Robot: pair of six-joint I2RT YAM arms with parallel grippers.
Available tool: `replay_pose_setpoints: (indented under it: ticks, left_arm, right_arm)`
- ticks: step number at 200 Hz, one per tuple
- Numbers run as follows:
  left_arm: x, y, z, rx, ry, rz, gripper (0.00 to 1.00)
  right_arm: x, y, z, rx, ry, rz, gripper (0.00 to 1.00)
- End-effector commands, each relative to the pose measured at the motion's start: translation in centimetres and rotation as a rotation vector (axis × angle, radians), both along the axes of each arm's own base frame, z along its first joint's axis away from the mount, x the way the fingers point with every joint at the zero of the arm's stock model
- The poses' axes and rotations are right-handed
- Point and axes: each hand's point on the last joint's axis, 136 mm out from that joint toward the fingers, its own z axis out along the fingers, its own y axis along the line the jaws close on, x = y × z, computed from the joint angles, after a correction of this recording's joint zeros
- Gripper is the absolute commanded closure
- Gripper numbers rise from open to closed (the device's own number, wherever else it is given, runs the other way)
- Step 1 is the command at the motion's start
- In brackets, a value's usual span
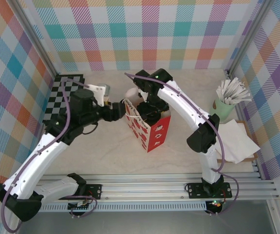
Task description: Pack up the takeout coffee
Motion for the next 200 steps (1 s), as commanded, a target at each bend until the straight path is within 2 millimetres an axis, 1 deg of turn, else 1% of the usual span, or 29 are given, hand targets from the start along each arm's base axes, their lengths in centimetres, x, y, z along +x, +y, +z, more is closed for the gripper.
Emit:
replay_pose_setpoints:
  ticks: [1,8,14,23,30,38,64,70,91,115,131,152,174,200]
  left_arm:
    - [3.6,4.6,1.8,0.024,-0.045,0.247,0.15]
    - [4.5,5.3,1.2,0.040,-0.013,0.286,0.17]
    - [5.2,5.1,0.6,0.052,0.013,0.275,0.20]
    - [5.9,4.1,0.3,0.065,0.034,0.222,0.23]
    - [6.2,3.0,-0.1,0.073,0.045,0.160,0.25]
    - [6.7,1.9,-0.4,0.085,0.046,0.101,0.26]
    - [9.0,0.4,-1.6,0.185,0.053,-0.001,0.28]
    - [9.3,-0.2,-2.2,0.208,0.072,-0.047,0.28]
    - [9.9,-2.4,-3.4,0.243,0.121,-0.197,0.31]
    - [11.1,-3.7,-4.0,0.257,0.133,-0.264,0.33]
    - [11.6,-4.1,-4.2,0.271,0.140,-0.295,0.36]
    - [12.6,-4.0,-4.8,0.303,0.145,-0.287,0.38]
    - [12.7,-4.8,-5.5,0.301,0.173,-0.336,0.40]
    - [13.1,-5.2,-6.3,0.299,0.200,-0.352,0.50]
  right_arm:
    - [-1.7,-1.0,-0.4,-0.065,0.081,-0.002,0.62]
    - [-1.8,-1.0,-0.5,-0.069,0.085,-0.002,0.62]
    - [-1.8,-1.1,-0.5,-0.071,0.087,-0.003,0.62]
    - [-1.9,-1.1,-0.5,-0.074,0.092,-0.001,0.62]
    - [-2.0,-1.1,-0.5,-0.076,0.096,0.001,0.62]
    - [-2.1,-1.3,-0.6,-0.083,0.104,0.003,0.62]
    - [-2.2,-1.7,-0.7,-0.106,0.107,0.004,0.62]
    - [-2.2,-1.7,-0.7,-0.106,0.105,0.004,0.62]
    - [-2.2,-1.7,-0.6,-0.104,0.104,0.001,0.62]
    - [-2.3,-1.9,-0.5,-0.109,0.105,0.001,0.62]
    - [-2.3,-2.1,-0.4,-0.117,0.104,0.002,0.62]
    - [-2.3,-2.1,-0.3,-0.118,0.100,0.005,0.62]
    - [-2.3,-2.1,-0.4,-0.120,0.102,0.010,0.62]
    - [-2.3,-2.2,-0.3,-0.121,0.099,0.013,0.63]
